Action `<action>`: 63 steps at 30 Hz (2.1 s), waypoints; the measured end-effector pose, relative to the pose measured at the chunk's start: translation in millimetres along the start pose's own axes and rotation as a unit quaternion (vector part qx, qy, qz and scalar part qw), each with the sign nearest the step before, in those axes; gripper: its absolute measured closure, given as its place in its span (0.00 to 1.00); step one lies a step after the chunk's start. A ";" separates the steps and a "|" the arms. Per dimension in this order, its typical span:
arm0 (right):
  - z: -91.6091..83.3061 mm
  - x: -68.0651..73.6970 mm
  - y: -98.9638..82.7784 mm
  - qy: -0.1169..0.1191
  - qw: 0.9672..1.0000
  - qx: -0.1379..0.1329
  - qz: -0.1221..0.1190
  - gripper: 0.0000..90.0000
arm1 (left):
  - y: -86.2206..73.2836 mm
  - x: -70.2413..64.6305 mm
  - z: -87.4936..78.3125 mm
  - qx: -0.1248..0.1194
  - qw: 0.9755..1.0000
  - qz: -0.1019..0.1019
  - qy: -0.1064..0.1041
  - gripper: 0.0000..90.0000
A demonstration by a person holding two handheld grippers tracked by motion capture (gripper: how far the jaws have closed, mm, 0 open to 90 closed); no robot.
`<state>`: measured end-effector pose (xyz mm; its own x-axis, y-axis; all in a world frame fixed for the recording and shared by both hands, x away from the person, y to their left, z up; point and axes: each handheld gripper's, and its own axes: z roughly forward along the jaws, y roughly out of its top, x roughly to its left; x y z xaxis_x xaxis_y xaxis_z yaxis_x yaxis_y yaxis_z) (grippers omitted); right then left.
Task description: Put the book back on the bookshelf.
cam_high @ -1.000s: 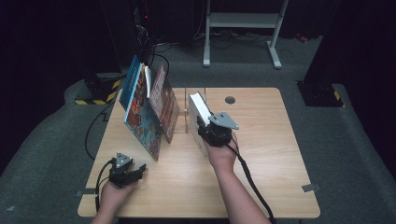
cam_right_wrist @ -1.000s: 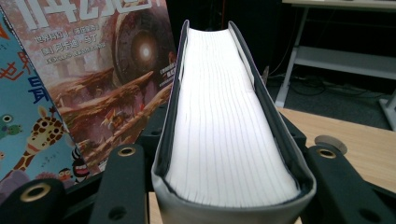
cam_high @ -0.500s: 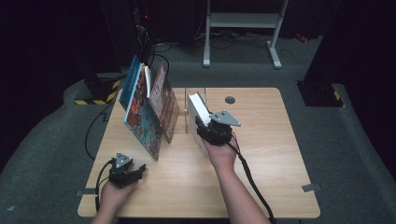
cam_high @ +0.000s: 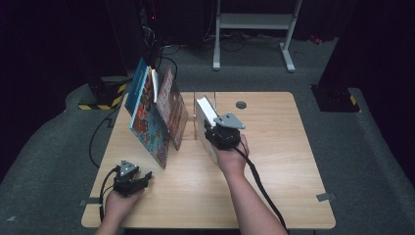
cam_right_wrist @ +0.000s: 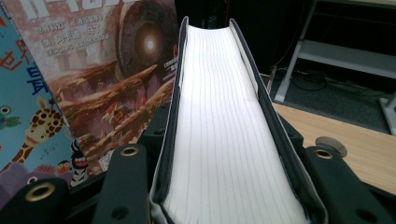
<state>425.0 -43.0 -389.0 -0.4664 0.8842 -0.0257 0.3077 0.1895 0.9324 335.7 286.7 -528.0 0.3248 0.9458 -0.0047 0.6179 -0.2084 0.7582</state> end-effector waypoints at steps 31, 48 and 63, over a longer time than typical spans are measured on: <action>67.6 2.7 33.7 -0.058 0.998 -0.012 0.030 0.60 | -1.6 -1.7 -1.5 -0.001 1.000 0.005 -0.001 0.45; 88.4 2.9 35.6 -0.077 0.997 -0.003 0.029 0.60 | -2.9 -1.3 -3.3 -0.001 1.000 0.005 -0.007 0.46; 89.6 4.4 32.8 -0.087 0.995 -0.011 0.041 0.60 | -3.2 -3.7 -3.5 0.001 1.000 0.011 -0.001 0.46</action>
<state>507.3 5.4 -390.8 -0.2883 0.9575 -0.0088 0.3194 0.1048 0.9418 330.0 284.7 -528.1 0.3393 0.9406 0.0102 0.6119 -0.2289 0.7570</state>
